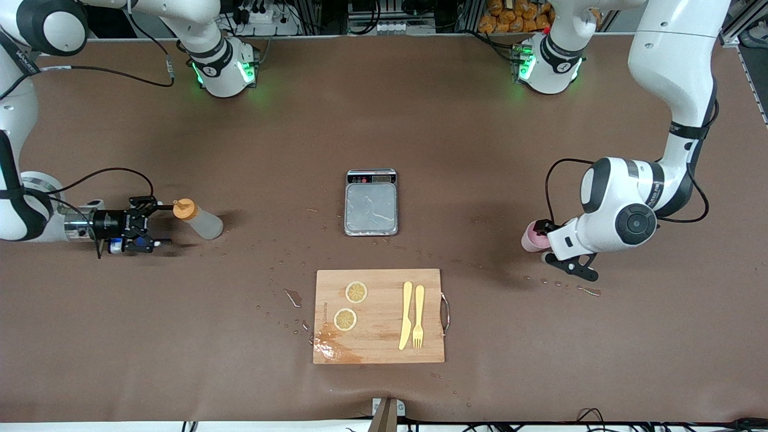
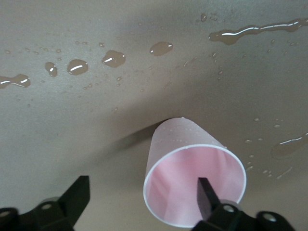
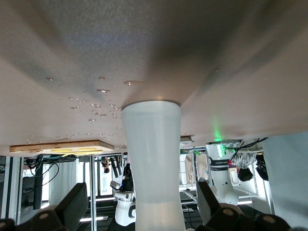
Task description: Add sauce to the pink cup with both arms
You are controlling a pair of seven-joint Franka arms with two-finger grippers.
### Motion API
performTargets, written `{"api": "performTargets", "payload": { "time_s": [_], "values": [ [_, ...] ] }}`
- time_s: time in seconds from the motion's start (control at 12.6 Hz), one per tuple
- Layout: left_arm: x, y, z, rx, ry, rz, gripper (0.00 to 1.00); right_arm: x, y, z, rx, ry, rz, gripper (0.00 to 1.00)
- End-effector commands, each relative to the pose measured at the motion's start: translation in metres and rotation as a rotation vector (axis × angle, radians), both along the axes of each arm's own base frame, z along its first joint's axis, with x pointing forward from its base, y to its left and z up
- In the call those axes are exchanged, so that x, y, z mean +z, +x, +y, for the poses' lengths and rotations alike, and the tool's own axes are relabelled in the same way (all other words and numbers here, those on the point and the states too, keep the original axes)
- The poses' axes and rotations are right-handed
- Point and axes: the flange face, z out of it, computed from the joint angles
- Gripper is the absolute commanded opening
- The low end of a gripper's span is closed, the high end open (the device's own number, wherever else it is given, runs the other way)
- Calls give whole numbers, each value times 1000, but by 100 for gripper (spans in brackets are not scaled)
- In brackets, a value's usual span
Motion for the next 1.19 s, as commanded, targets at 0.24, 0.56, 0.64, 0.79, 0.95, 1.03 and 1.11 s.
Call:
{"api": "performTargets", "payload": {
  "time_s": [0.24,0.56,0.64,0.79,0.95,1.03,1.11],
  "values": [
    [-6,2,-2,-29,-7,0,0,-11,3,31,12,-22,3,100],
    [0,5,1,-23,-9,-11,0,-23,-2,47,36,-31,-34,100],
    [6,7,3,-17,-12,-22,0,-26,-4,50,39,-30,-31,100],
    [28,11,4,-12,-22,-56,0,-25,-1,58,51,-38,-35,100],
    [49,14,4,-2,-25,-83,0,-22,3,69,63,-36,-36,100],
    [62,15,4,0,-28,-101,0,-20,4,71,62,-36,-29,100],
    [72,14,4,4,-28,-101,0,-19,5,75,69,-39,-32,100]
  ]
}}
